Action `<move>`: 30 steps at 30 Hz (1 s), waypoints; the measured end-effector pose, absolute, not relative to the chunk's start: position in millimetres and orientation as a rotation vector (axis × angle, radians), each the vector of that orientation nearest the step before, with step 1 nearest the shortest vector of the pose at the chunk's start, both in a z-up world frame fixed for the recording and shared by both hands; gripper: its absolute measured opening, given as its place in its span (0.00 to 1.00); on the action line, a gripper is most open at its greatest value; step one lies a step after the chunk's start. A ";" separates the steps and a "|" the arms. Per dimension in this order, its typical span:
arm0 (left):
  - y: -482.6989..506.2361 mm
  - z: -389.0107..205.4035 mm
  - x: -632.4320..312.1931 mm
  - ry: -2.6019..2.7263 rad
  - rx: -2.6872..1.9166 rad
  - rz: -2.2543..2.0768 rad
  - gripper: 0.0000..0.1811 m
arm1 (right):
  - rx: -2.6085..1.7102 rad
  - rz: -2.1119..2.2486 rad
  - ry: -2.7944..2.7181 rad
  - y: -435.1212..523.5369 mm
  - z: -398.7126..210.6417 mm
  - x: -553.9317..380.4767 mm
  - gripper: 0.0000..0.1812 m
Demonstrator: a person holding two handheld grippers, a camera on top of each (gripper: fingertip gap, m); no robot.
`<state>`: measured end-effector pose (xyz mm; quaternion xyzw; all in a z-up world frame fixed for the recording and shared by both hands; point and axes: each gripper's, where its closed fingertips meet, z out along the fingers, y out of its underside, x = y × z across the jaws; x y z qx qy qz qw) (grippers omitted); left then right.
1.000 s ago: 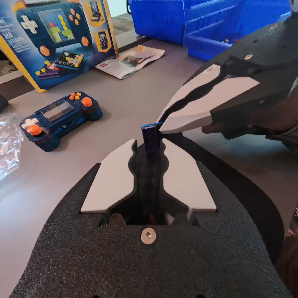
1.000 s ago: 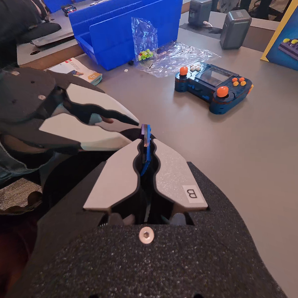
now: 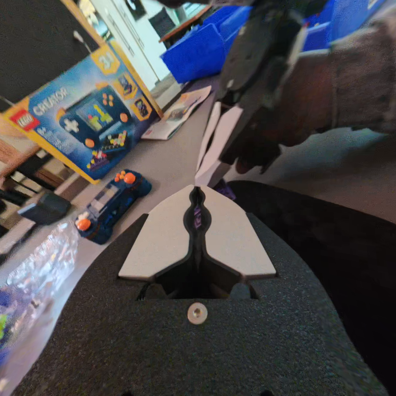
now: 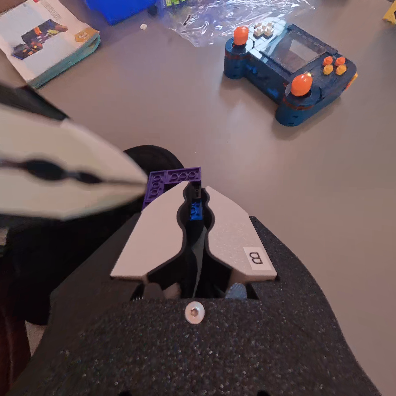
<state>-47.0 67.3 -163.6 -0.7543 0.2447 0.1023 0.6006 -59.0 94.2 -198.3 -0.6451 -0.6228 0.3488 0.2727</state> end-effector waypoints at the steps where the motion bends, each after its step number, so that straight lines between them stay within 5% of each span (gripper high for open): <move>1: 67.5 -163.3 -58.6 0.504 -1.786 0.193 0.00 | -1.741 0.970 -1.654 93.8 -198.3 -57.5 0.06; 10: 65.7 -177.6 -47.8 0.364 -1.983 -0.154 0.14 | -1.686 1.026 -1.430 77.7 -178.9 -40.8 0.06; 30: 61.4 -177.0 -41.8 0.283 -1.989 -0.291 0.09 | -1.483 0.982 -1.537 62.0 -165.6 -36.9 0.04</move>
